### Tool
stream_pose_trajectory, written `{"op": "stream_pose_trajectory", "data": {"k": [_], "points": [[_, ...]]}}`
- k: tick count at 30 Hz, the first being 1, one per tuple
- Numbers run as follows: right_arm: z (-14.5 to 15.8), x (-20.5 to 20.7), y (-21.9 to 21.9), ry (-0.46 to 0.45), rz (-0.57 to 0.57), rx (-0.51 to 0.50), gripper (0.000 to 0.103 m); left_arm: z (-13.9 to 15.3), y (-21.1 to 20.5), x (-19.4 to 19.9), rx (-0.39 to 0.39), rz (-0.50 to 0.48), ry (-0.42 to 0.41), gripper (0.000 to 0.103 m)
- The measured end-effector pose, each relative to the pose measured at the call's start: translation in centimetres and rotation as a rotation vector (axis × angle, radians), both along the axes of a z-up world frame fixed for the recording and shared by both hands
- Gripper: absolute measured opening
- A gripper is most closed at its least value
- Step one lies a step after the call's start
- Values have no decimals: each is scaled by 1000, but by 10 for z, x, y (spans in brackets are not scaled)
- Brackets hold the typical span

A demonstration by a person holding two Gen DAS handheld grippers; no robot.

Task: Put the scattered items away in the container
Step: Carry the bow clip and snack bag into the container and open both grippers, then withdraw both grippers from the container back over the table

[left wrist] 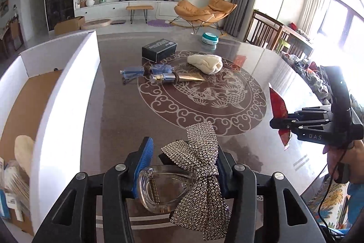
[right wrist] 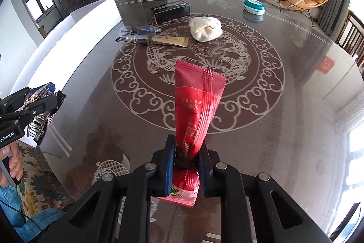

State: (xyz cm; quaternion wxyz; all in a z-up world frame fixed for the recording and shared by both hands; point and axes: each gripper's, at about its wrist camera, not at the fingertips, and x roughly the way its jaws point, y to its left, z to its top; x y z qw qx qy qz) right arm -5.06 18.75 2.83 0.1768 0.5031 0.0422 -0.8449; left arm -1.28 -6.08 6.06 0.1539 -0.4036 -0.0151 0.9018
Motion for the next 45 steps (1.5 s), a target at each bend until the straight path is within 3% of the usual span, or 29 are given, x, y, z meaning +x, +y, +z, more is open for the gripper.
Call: {"op": "stream_pose_trajectory", "data": {"k": [5, 8, 15, 19, 25, 28, 30, 32, 34, 39, 41, 43, 45], "points": [[33, -3, -80, 62, 131, -48, 19, 48, -84, 7, 19, 111, 57, 49], [58, -7, -139, 101, 216, -101, 19, 63, -146, 0, -9, 224, 71, 49], [104, -21, -285, 173, 440, -241, 19, 39, -266, -33, 1, 470, -17, 49], [96, -43, -351, 167, 502, -231, 19, 12, -288, -56, 11, 499, -86, 49], [46, -73, -411, 98, 512, -128, 19, -19, -297, -85, -15, 515, -169, 49], [25, -82, -426, 57, 509, -84, 20, -32, -298, -93, -48, 524, -219, 50], [16, -86, -431, 37, 487, -68, 26, -41, -297, -97, -81, 548, -257, 52], [13, -89, -428, 34, 468, -81, 56, -44, -302, -97, -100, 574, -272, 64], [18, -90, -419, 51, 457, -116, 73, -43, -305, -95, -105, 596, -266, 75], [43, -79, -376, 137, 421, -217, 75, -23, -298, -83, -124, 625, -212, 77], [48, -68, -347, 200, 383, -233, 89, -7, -287, -74, -133, 616, -160, 77], [46, -59, -316, 269, 333, -200, 95, 10, -269, -65, -143, 590, -109, 77], [34, -52, -279, 316, 287, -138, 96, 25, -244, -53, -137, 542, -64, 77]]}}
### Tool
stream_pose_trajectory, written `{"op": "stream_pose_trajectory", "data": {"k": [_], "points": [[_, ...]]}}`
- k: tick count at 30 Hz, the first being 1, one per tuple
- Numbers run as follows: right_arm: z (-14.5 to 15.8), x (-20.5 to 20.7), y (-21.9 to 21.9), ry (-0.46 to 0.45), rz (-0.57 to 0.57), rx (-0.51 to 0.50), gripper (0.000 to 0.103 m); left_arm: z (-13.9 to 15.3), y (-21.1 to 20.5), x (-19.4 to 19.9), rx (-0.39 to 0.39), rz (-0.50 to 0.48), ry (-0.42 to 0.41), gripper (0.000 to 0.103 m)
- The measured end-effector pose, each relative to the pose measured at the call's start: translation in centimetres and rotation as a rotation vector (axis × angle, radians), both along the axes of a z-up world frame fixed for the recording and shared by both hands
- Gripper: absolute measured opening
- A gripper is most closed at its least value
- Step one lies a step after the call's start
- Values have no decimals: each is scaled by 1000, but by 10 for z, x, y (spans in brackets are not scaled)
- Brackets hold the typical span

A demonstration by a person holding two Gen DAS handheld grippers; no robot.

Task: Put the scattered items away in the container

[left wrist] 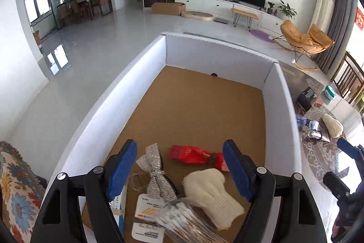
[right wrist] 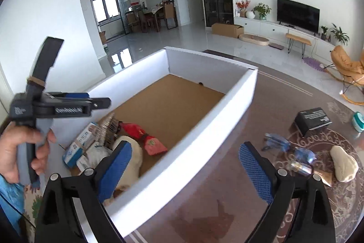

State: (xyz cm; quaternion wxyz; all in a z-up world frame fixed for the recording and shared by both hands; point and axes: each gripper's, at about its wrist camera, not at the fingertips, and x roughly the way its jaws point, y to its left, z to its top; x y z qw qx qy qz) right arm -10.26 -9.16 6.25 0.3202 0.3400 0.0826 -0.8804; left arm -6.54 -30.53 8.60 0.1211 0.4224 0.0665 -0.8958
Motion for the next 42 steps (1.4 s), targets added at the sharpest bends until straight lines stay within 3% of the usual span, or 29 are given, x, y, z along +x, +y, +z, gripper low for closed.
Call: {"op": "stream_pose_trajectory", "data": {"k": [4, 9, 12, 16, 20, 24, 34, 42], "points": [[-38, 6, 84, 14, -141, 129, 96, 29, 64, 26, 2, -138, 76, 78], [-72, 19, 195, 3, -304, 274, 96, 47, 158, 52, 4, -342, 138, 95], [-81, 25, 250, -24, -376, 285, 96, 32, 208, 57, 58, -451, 123, 99], [-87, 32, 292, -69, -451, 275, 96, -23, 266, 44, 63, -512, 46, 99], [-90, 32, 312, -81, -488, 290, 96, -72, 311, 28, 60, -517, -14, 99], [-97, 31, 326, -99, -512, 281, 96, -99, 344, 13, 31, -530, -29, 99], [-105, 26, 344, -156, -587, 204, 100, -117, 378, -13, -44, -562, -11, 99], [-106, 24, 346, -175, -598, 186, 102, -124, 373, -22, -4, -530, -15, 99]]}}
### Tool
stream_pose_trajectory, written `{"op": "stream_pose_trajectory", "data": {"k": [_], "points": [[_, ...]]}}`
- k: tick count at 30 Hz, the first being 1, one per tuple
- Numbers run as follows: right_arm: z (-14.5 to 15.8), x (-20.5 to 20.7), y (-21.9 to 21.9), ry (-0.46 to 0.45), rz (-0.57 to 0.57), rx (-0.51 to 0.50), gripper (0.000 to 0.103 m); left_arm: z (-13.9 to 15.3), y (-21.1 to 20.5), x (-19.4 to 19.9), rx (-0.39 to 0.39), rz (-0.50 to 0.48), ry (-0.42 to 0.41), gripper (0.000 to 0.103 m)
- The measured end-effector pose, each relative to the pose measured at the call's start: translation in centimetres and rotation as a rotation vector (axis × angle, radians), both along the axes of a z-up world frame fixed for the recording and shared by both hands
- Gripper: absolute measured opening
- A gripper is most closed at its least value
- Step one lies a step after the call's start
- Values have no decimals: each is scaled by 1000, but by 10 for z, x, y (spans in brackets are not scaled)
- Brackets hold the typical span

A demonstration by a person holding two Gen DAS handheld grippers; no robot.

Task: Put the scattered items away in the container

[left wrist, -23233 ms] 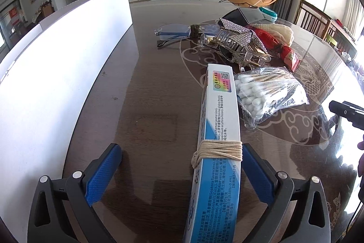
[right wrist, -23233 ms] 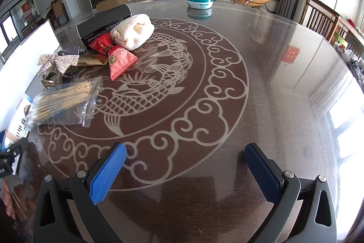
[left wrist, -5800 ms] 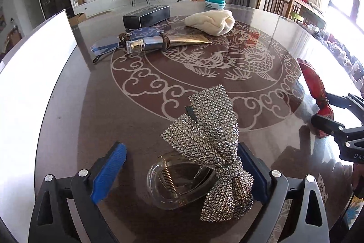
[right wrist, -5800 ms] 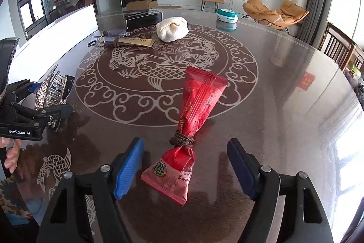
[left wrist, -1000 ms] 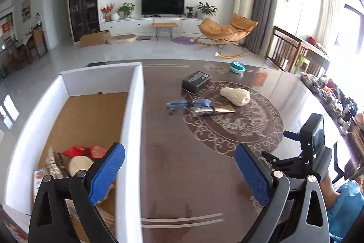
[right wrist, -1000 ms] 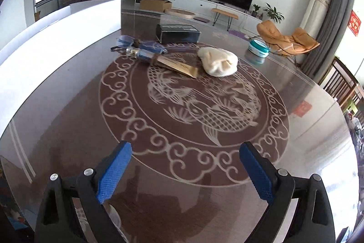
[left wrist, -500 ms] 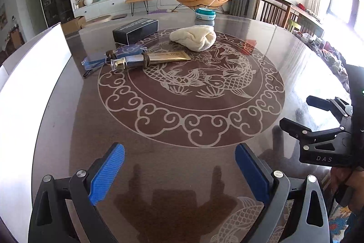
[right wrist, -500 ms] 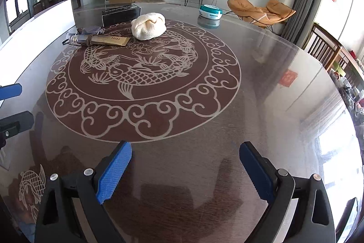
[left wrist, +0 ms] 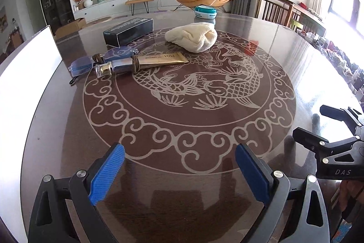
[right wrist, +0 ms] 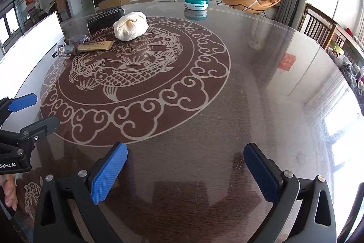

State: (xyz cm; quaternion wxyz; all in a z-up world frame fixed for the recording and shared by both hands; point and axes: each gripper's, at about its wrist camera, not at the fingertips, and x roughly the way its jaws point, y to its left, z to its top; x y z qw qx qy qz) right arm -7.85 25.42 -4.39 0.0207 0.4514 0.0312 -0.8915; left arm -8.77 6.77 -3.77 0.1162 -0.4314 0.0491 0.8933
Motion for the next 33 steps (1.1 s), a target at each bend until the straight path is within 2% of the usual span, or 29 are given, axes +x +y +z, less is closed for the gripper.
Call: {"op": "stream_pose_trajectory", "data": {"k": [9, 13, 16, 33], "points": [[0, 0, 0, 0, 0, 0, 103, -7, 1, -4, 0, -5, -44, 99], [0, 0, 0, 0, 0, 0, 103, -7, 1, -4, 3, -6, -43, 99], [0, 0, 0, -1, 0, -1, 103, -8, 4, -3, -31, -10, -45, 99], [0, 0, 1, -1, 0, -1, 103, -9, 5, -2, -36, -19, -54, 103]]}}
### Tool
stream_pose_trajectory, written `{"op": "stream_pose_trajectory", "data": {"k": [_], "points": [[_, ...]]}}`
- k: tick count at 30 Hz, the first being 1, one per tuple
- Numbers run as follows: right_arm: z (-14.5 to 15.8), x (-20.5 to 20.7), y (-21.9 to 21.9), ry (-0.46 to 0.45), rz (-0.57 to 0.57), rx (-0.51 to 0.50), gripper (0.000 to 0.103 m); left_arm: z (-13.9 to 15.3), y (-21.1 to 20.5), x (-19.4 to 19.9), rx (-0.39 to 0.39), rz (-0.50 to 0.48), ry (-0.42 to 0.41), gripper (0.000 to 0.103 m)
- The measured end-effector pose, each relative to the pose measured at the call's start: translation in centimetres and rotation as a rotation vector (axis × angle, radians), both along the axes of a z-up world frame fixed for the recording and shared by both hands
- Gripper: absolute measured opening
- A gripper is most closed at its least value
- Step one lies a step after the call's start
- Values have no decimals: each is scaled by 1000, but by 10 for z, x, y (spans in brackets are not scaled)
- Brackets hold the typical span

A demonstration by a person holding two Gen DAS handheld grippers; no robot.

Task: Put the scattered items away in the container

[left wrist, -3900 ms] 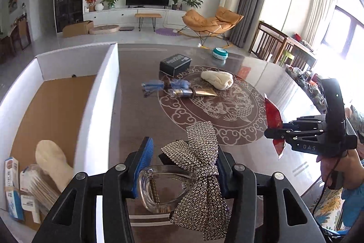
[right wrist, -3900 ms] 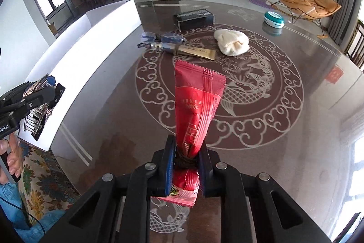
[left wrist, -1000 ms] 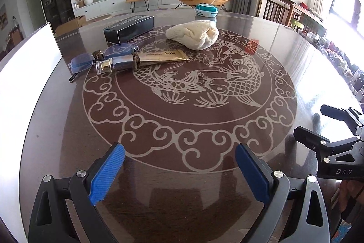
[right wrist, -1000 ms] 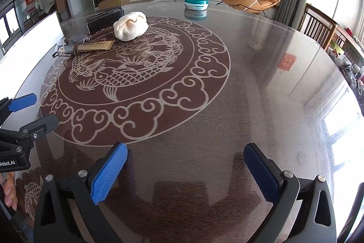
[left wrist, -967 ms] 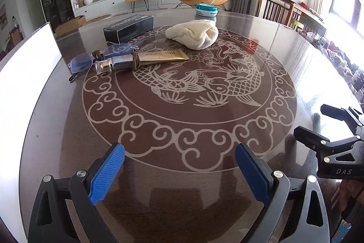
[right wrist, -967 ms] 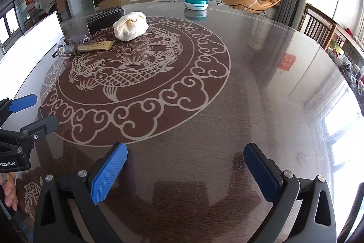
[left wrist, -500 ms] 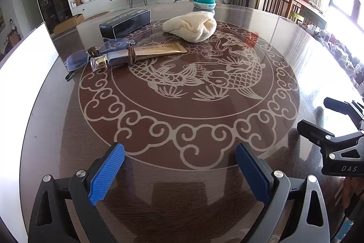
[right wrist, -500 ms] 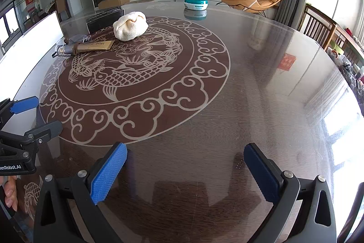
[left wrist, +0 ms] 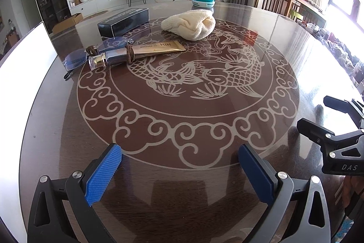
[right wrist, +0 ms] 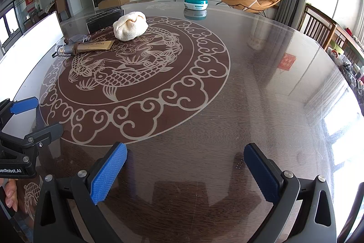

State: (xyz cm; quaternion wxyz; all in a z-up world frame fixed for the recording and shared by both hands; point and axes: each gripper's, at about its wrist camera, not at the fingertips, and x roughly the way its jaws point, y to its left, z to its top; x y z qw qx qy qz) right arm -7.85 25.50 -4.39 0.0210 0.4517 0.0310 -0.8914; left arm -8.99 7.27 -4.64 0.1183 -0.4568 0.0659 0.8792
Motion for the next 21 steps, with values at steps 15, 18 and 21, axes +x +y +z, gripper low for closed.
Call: {"op": "stream_pose_trajectory", "data": {"k": [15, 18, 21], "points": [[0, 0, 0, 0, 0, 0, 103, -1, 0, 0, 2, -10, -3, 103], [0, 0, 0, 0, 0, 0, 103, -1, -4, -4, -3, -45, -8, 103], [0, 0, 0, 0, 0, -1, 103, 5, -16, -20, -57, -36, 16, 103]]}}
